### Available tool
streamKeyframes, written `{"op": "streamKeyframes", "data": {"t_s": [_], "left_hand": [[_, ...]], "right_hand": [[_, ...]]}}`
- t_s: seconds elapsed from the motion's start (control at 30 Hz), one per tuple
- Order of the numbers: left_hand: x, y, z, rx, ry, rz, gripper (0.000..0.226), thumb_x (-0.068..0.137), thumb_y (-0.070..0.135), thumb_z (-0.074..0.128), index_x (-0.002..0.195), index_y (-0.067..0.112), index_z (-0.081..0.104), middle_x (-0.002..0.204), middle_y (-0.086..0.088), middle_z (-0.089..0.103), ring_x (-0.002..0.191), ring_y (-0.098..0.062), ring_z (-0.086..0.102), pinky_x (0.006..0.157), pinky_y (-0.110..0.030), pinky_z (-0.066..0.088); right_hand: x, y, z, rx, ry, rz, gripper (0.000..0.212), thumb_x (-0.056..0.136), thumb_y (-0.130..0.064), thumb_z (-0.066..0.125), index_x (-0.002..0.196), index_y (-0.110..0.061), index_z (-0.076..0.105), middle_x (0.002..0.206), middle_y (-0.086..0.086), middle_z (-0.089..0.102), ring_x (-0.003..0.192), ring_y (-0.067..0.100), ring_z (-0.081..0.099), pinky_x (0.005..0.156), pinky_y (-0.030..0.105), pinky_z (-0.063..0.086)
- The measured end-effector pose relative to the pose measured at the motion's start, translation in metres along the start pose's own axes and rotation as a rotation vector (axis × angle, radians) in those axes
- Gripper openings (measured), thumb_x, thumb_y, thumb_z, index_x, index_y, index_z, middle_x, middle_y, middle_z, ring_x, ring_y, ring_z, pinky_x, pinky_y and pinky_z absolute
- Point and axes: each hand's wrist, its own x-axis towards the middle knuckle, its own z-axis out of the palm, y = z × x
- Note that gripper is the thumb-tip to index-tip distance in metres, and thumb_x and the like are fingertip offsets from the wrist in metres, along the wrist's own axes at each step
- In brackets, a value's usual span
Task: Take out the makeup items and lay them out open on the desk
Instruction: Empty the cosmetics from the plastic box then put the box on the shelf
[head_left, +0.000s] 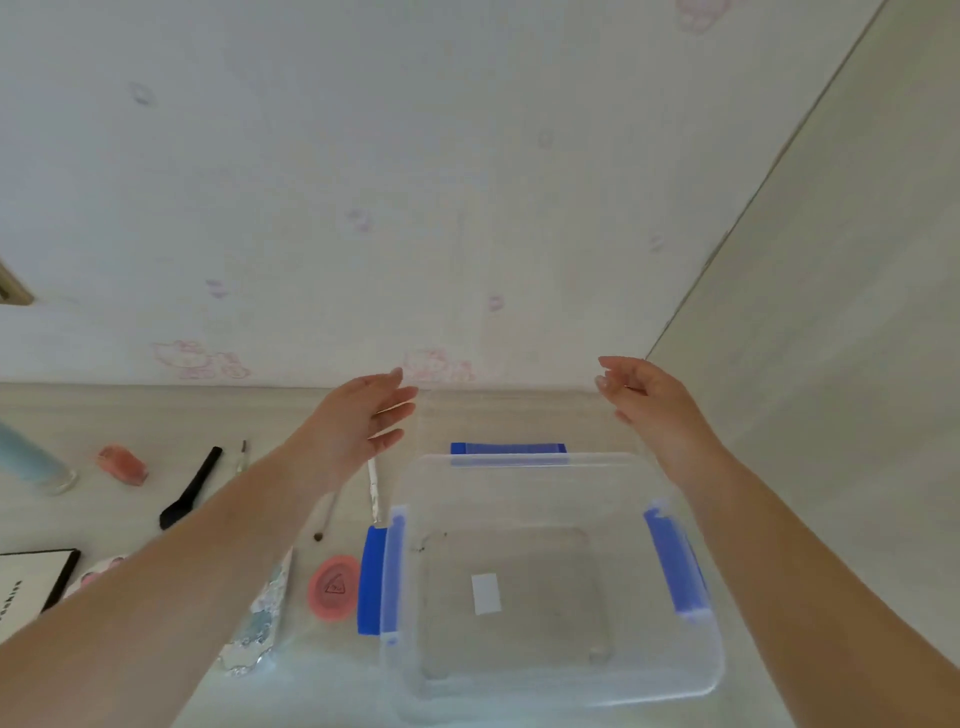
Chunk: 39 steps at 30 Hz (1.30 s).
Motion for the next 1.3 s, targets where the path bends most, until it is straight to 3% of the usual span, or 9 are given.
{"op": "streamKeyframes", "data": {"t_s": [0.27, 0.4, 0.6, 0.73, 1.03, 1.23, 1.3], "left_hand": [[0.045, -0.012, 0.018, 0.172, 0.002, -0.157, 0.037, 0.082, 0.037, 0.065, 0.116, 0.023, 0.059, 0.124, 0.001, 0.059, 0.120, -0.017, 0.051, 0.098, -0.037, 0.039], [0.067, -0.018, 0.022, 0.256, -0.021, -0.182, 0.038, 0.082, 0.031, 0.066, 0.118, 0.027, 0.055, 0.134, 0.003, 0.051, 0.135, -0.018, 0.037, 0.107, -0.041, 0.033], [0.094, -0.030, 0.025, 0.436, 0.020, -0.260, 0.076, 0.079, 0.023, 0.074, 0.143, 0.034, 0.033, 0.155, -0.003, 0.021, 0.142, -0.023, 0.023, 0.113, -0.049, 0.024], [0.106, -0.043, 0.024, 0.427, 0.029, -0.333, 0.082, 0.080, 0.017, 0.071, 0.146, 0.033, 0.024, 0.151, -0.003, 0.032, 0.140, -0.022, 0.028, 0.112, -0.045, 0.025], [0.098, -0.037, 0.022, 0.343, -0.002, -0.298, 0.080, 0.083, 0.007, 0.062, 0.148, 0.026, 0.019, 0.152, 0.002, 0.032, 0.140, -0.015, 0.028, 0.117, -0.043, 0.017], [0.060, -0.009, 0.030, 0.279, -0.022, -0.089, 0.076, 0.088, 0.009, 0.057, 0.149, 0.030, 0.016, 0.152, 0.010, 0.030, 0.137, -0.009, 0.031, 0.117, -0.041, 0.018], [0.043, 0.002, 0.034, 0.280, -0.032, -0.005, 0.079, 0.088, 0.010, 0.057, 0.149, 0.033, 0.012, 0.152, 0.012, 0.030, 0.136, -0.010, 0.033, 0.115, -0.039, 0.021]], "right_hand": [[0.062, 0.054, -0.024, -0.079, -0.174, 0.179, 0.030, 0.088, -0.030, 0.061, 0.118, -0.033, 0.058, 0.131, -0.001, 0.055, 0.120, 0.015, 0.051, 0.107, 0.040, 0.038], [0.089, 0.078, -0.018, -0.113, -0.213, 0.230, 0.042, 0.088, -0.029, 0.061, 0.129, -0.027, 0.053, 0.139, -0.001, 0.048, 0.125, 0.016, 0.046, 0.101, 0.032, 0.036], [0.110, 0.111, -0.007, -0.319, -0.322, 0.270, 0.063, 0.084, -0.030, 0.067, 0.140, -0.025, 0.039, 0.148, 0.002, 0.038, 0.134, 0.020, 0.037, 0.095, 0.025, 0.032], [0.116, 0.123, -0.002, -0.388, -0.369, 0.332, 0.069, 0.084, -0.034, 0.066, 0.143, -0.023, 0.033, 0.150, 0.006, 0.035, 0.134, 0.021, 0.037, 0.099, 0.025, 0.031], [0.108, 0.115, -0.007, -0.263, -0.260, 0.347, 0.069, 0.085, -0.033, 0.066, 0.144, -0.026, 0.031, 0.151, 0.005, 0.032, 0.135, 0.022, 0.035, 0.096, 0.028, 0.031], [0.086, 0.088, -0.023, -0.109, -0.106, 0.219, 0.069, 0.087, -0.029, 0.064, 0.145, -0.030, 0.028, 0.150, 0.007, 0.033, 0.135, 0.020, 0.036, 0.106, 0.036, 0.032], [0.076, 0.075, -0.028, -0.098, -0.058, 0.170, 0.069, 0.086, -0.032, 0.064, 0.144, -0.035, 0.027, 0.149, 0.005, 0.034, 0.133, 0.019, 0.038, 0.102, 0.033, 0.034]]}}
